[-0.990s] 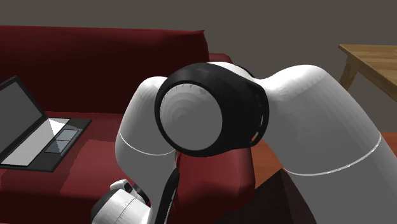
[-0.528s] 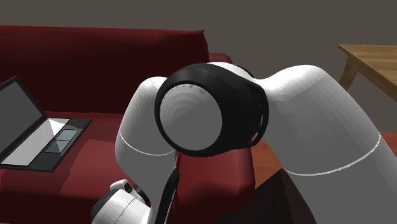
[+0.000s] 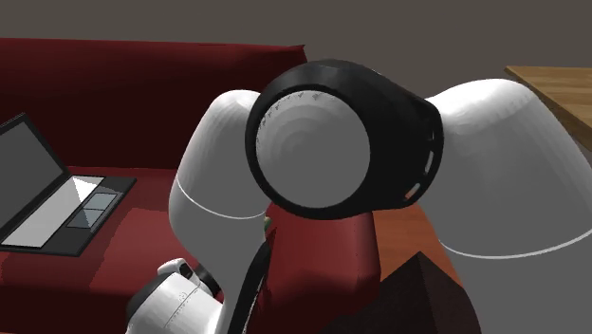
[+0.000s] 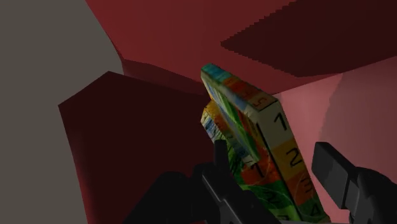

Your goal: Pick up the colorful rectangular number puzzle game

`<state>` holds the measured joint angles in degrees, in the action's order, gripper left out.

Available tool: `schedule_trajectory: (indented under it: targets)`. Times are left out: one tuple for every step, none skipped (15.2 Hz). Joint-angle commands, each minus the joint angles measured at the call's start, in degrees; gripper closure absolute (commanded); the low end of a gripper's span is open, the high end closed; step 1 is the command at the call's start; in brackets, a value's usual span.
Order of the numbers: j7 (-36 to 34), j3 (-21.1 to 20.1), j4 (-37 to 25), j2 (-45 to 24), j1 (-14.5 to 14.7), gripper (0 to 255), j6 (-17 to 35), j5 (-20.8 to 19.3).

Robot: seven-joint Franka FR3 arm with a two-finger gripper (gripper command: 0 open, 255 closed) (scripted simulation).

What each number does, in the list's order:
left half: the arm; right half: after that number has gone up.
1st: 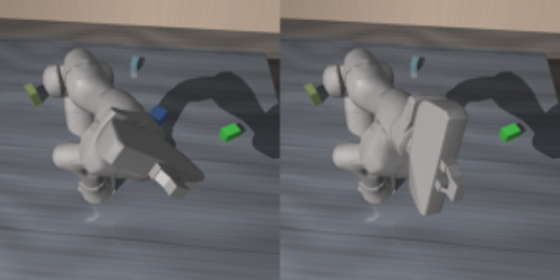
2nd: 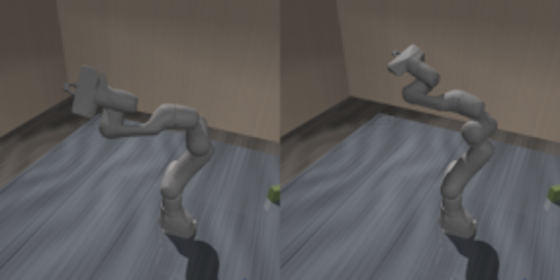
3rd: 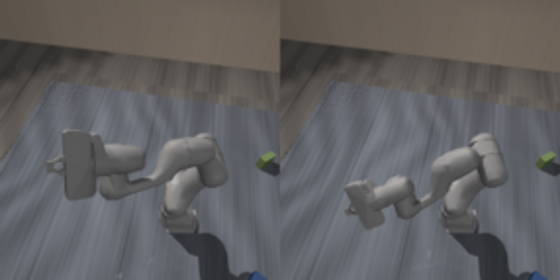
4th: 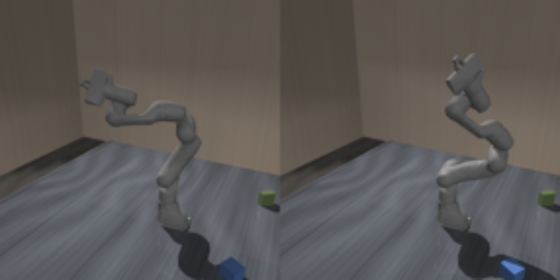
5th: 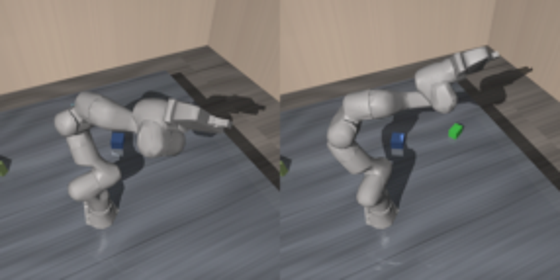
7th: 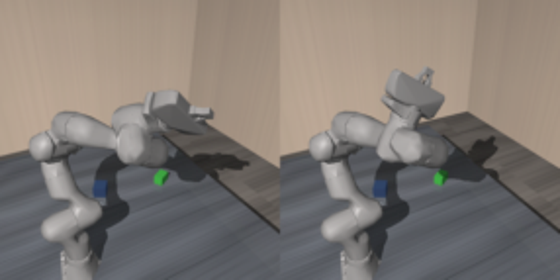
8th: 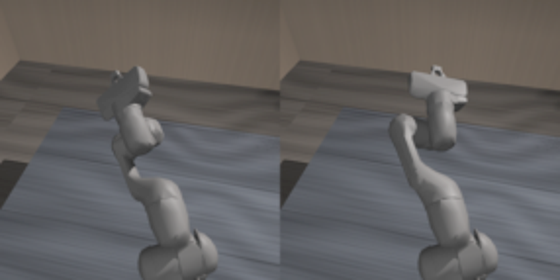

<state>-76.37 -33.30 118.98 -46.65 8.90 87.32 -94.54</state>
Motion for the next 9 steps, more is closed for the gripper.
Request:
schedule_trajectory:
  targets:
    - [0.6, -0.5, 0.9, 1.5, -0.5, 255, 0.1, 0.5]
    - [0.9, -0.8, 1.3, 2.3, -0.7, 255, 0.1, 0.8]
    - [1.2, -1.1, 1.6, 3.1, -1.0, 255, 0.2, 1.2]
    - [1.6, -1.4, 2.0, 3.8, -1.2, 255, 0.3, 1.5]
    - [2.0, -1.7, 2.4, 4.6, -1.4, 255, 0.3, 1.8]
    - [2.3, -2.0, 2.7, 5.4, -1.7, 255, 0.4, 2.1]
    - [2.7, -2.3, 3.1, 6.2, -1.9, 255, 0.5, 2.4]
    - [2.8, -2.4, 3.1, 6.3, -2.0, 255, 0.5, 2.5]
    - [2.8, -2.4, 3.1, 6.3, -2.0, 255, 0.5, 2.5]
